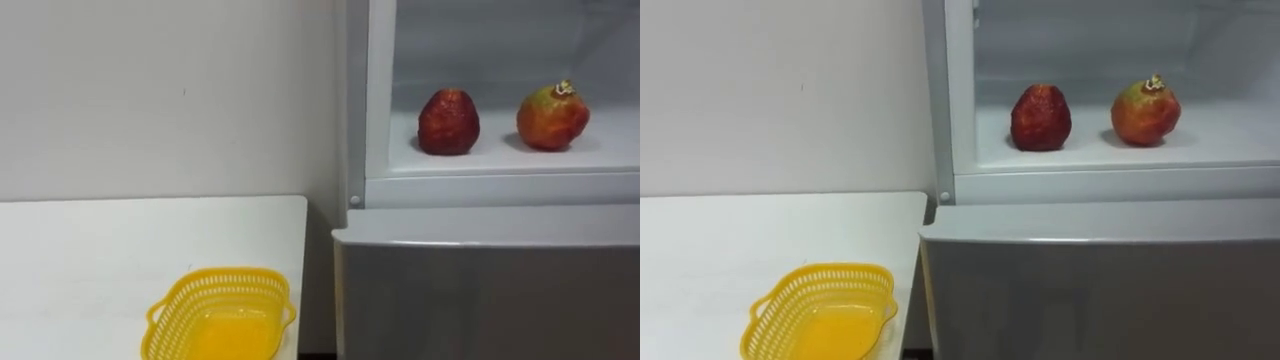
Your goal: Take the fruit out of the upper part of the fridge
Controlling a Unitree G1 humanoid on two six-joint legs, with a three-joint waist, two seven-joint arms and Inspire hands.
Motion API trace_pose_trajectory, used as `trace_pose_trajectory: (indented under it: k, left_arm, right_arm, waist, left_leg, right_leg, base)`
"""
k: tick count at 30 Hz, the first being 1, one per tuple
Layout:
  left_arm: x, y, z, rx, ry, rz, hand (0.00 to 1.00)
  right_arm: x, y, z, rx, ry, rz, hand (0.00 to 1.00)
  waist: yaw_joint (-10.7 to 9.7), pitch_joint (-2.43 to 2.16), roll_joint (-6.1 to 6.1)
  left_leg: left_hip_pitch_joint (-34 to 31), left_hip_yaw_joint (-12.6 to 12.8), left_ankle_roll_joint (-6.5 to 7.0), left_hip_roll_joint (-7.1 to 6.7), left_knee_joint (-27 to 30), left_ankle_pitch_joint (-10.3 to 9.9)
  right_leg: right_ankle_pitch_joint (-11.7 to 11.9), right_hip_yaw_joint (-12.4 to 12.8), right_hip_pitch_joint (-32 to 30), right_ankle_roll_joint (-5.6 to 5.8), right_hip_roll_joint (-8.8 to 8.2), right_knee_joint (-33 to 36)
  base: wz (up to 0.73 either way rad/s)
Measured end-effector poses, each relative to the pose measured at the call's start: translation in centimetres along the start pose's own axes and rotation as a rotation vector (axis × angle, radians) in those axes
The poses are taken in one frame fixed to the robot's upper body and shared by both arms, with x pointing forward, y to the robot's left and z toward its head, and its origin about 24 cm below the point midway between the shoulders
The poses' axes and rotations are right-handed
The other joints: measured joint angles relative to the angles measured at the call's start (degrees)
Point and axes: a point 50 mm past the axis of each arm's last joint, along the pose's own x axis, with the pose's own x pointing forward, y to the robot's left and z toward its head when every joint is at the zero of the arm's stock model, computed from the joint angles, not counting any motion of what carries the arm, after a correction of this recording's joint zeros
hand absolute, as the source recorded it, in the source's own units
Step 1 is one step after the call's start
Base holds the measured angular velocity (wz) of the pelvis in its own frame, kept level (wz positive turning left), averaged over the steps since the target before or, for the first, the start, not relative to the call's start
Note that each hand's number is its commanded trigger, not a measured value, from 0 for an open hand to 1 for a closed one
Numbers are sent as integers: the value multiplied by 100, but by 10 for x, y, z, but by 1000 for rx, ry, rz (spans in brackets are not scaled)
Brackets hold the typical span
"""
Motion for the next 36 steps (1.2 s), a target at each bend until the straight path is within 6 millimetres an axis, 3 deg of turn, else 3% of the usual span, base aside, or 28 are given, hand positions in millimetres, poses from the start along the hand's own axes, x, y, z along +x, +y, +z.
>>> trace_pose_trajectory:
  k: [6,10,16,24,36]
  left_arm:
    - [-2,-9,-13,175,61,-155,0]
    - [-5,-30,-12,309,73,-292,0]
    - [-9,-46,-9,425,64,-436,0]
    - [-8,-47,-1,621,20,-476,0]
    - [-10,-58,11,812,-43,-492,0]
  right_arm:
    - [0,3,0,-24,25,29,0]
    - [1,4,3,-40,45,54,0]
    - [1,8,0,-40,71,71,0]
    - [1,5,7,-51,65,51,0]
    - [1,2,11,-66,56,-7,0]
  waist:
    - [-32,10,-16]
    - [-188,15,-18]
    - [-302,22,-15]
    - [-449,40,-31]
    - [-485,33,-35]
  left_leg:
    - [6,42,0,0,2,0]
    - [-34,15,2,-1,77,-1]
    - [-9,31,2,4,64,-3]
    - [-5,36,1,4,0,-3]
    - [-7,156,2,-3,-60,-2]
  right_leg:
    - [0,10,9,0,-2,3]
    - [3,-1,5,1,1,9]
    - [2,46,8,1,11,9]
    - [0,111,-18,2,26,2]
    - [-3,166,-66,10,45,-3]
  base:
    - [0]
    - [2]
    - [-2]
    - [-2]
    - [-2]
